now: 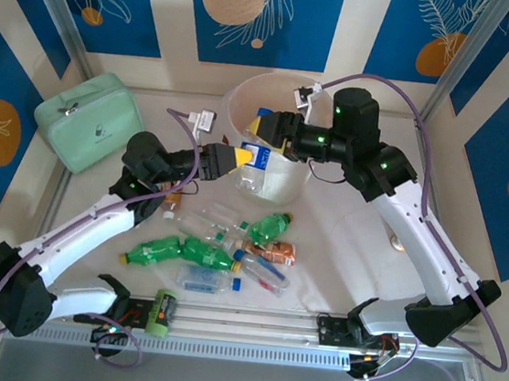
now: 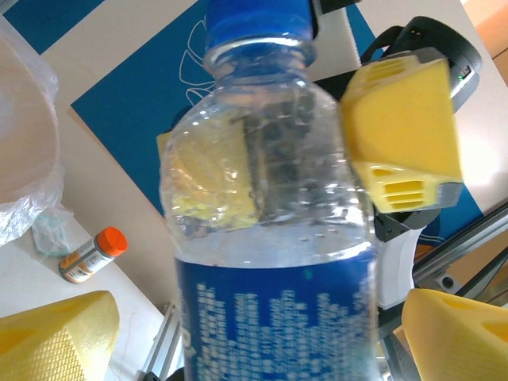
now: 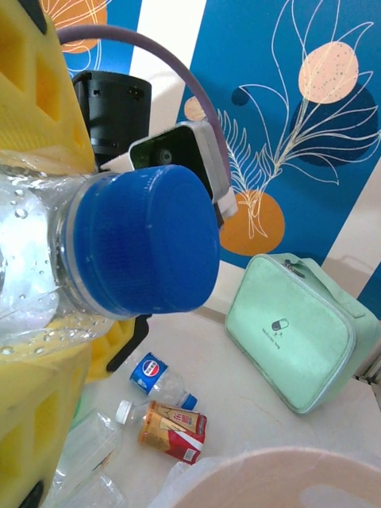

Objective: Put the plastic bottles in the bin

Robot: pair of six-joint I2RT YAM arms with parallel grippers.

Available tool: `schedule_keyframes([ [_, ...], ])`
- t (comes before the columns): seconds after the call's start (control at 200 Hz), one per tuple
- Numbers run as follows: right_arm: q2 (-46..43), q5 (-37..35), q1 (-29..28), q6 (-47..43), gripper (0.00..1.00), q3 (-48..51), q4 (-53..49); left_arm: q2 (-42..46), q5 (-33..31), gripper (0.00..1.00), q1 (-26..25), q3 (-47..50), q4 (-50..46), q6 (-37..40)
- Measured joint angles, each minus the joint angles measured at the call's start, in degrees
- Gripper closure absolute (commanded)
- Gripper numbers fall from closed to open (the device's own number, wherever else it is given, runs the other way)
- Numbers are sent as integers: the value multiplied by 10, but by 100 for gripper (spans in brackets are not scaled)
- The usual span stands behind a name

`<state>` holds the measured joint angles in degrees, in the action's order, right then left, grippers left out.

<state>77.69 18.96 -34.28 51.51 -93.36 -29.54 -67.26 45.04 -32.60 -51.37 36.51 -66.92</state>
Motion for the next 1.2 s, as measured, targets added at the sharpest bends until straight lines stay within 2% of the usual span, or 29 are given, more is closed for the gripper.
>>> schedule_keyframes([
  [0.305,17,2,-9,0,44,-10,4,-7,13,16,-4,0,15,-8],
  [0.485,21,1,-12,0,44,-11,5,-16,15,24,-6,0,31,-18],
  [0.63,24,1,-15,0,43,-11,9,-17,15,26,-6,0,41,-21],
  [1.03,24,-7,-13,2,33,-22,4,-21,12,40,-6,0,46,-19],
  [1.2,24,-14,-8,0,23,-32,-1,-21,3,55,-6,0,37,-10],
])
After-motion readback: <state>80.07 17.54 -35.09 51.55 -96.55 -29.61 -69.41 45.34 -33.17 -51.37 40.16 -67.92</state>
